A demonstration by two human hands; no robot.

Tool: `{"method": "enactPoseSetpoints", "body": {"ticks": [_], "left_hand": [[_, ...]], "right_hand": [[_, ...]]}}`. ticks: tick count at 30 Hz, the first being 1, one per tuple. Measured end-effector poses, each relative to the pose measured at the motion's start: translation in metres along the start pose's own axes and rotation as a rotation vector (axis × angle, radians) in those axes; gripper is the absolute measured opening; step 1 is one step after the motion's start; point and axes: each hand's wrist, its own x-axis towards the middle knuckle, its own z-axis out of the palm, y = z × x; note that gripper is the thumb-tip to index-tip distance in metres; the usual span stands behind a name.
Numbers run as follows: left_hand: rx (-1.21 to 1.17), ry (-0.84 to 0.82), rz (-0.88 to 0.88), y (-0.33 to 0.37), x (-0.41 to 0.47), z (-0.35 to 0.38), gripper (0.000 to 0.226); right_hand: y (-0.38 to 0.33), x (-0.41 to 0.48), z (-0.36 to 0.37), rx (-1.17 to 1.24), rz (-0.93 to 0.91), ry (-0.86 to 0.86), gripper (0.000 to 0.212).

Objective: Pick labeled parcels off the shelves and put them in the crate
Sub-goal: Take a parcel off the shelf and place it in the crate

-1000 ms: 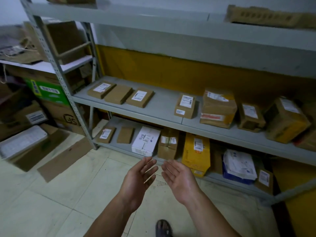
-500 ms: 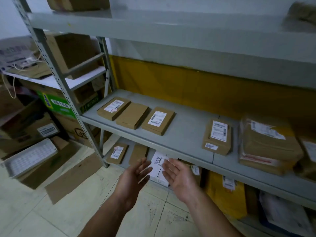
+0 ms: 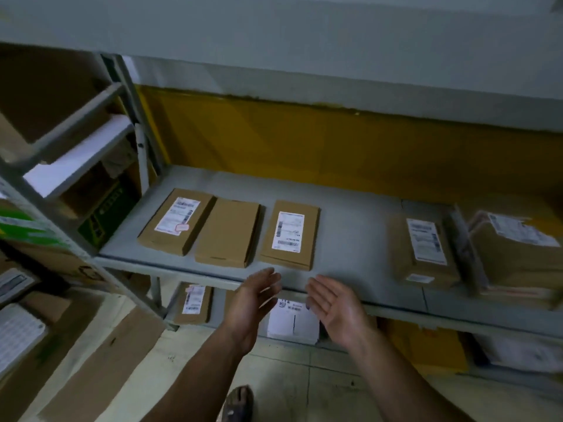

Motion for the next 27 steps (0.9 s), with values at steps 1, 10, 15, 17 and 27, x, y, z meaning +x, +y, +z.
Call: {"method": "enactPoseSetpoints", "body": {"ticks": [1, 10, 15, 17, 27], "left_hand": [[0.032, -0.013, -0.013, 0.009, 0.010, -0.009, 0.030], [0.256, -0.058, -0.128, 0.051, 0.098, -0.031, 0.030], [0.326, -0.029, -0.086, 0.058, 0.128, -0.015, 0.035], [0.368, -0.037, -0.100, 0.057, 0.136, -0.012, 0.044], [0.408, 0.010, -0.241, 0.050, 0.153, -0.004, 0.034]], "right_hand": [[0.003, 0.005, 0.010, 0.003, -0.013, 0.025, 0.033], [-0.008, 0.052, 0.059, -0.148, -0.071, 0.274, 0.012], [-0.025, 0.071, 0.070, -0.360, -0.023, 0.375, 0.008], [-0.026, 0.082, 0.068, -0.444, -0.034, 0.380, 0.011], [-0.030, 0.107, 0.052, -0.512, 0.015, 0.341, 0.023]]}}
